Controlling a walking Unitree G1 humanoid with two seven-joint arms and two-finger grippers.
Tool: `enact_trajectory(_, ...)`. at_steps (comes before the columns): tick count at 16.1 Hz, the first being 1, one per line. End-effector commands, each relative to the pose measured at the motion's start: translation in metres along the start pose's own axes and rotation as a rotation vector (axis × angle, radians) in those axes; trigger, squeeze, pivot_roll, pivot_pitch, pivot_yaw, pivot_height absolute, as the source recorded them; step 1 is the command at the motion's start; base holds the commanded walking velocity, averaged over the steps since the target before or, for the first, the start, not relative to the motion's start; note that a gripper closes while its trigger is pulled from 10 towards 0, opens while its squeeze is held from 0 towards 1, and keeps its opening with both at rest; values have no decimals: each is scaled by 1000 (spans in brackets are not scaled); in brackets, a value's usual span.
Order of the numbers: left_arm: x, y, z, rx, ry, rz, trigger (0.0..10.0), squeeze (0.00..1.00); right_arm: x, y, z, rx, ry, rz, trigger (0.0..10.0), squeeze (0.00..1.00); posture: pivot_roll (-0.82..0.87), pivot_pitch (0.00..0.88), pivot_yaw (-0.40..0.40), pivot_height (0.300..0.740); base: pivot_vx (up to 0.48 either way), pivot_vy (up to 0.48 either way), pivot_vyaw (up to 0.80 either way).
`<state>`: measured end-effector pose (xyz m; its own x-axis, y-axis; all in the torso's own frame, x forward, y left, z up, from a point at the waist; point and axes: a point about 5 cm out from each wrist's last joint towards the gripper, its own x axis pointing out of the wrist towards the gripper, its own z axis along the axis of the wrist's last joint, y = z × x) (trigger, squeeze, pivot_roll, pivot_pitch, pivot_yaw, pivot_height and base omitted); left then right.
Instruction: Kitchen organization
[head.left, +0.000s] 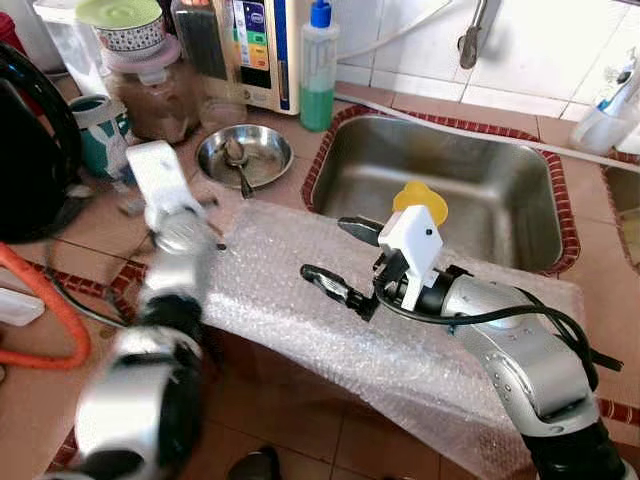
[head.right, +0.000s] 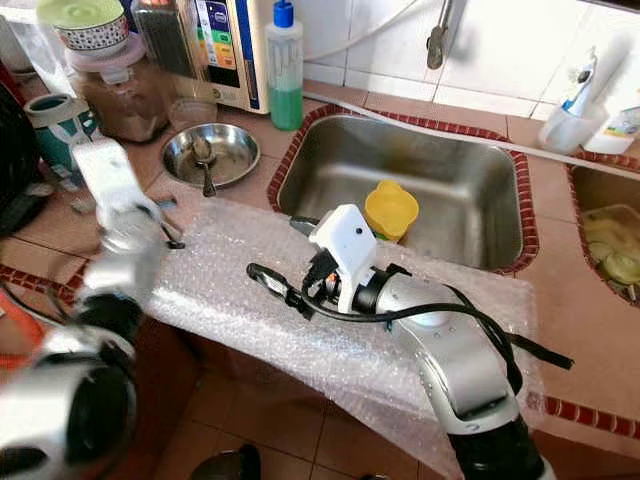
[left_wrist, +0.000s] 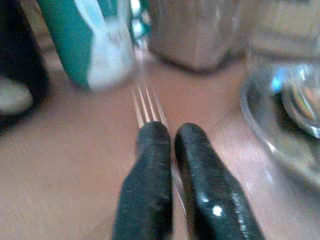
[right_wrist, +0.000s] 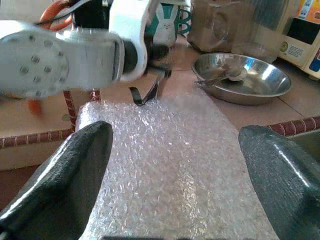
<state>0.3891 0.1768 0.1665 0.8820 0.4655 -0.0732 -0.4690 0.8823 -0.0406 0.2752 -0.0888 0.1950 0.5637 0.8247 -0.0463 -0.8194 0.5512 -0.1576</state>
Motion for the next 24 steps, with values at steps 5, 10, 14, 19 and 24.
enact_trajectory(5, -13, -5, 3, 79, 62, 148, 10000, 1000, 4, 0, 2, -24, -8, 25, 10000, 0, -8, 127, -6, 740, 0, 0, 0)
enact_trajectory(10, -13, -11, 15, 56, 139, 189, 10000, 1000, 5, 0, 2, -28, -8, 28, 10000, 0, -8, 123, -7, 740, 0, 0, 0)
enact_trajectory(14, -6, -18, 40, -58, 183, 159, 10000, 1000, 7, -1, 2, -33, -11, 31, 10000, 0, -9, 118, -7, 740, 0, 0, 0)
enact_trajectory(19, 3, -19, 59, -162, 222, 138, 10000, 1000, 7, -1, 2, -37, -13, 26, 10000, 0, -14, 117, -1, 740, 0, 0, 0)
enact_trajectory(24, -1, -28, 49, -242, 353, 105, 10000, 1000, 7, -1, 3, -41, -13, 23, 10000, 0, -14, 118, 3, 740, 0, 0, 0)
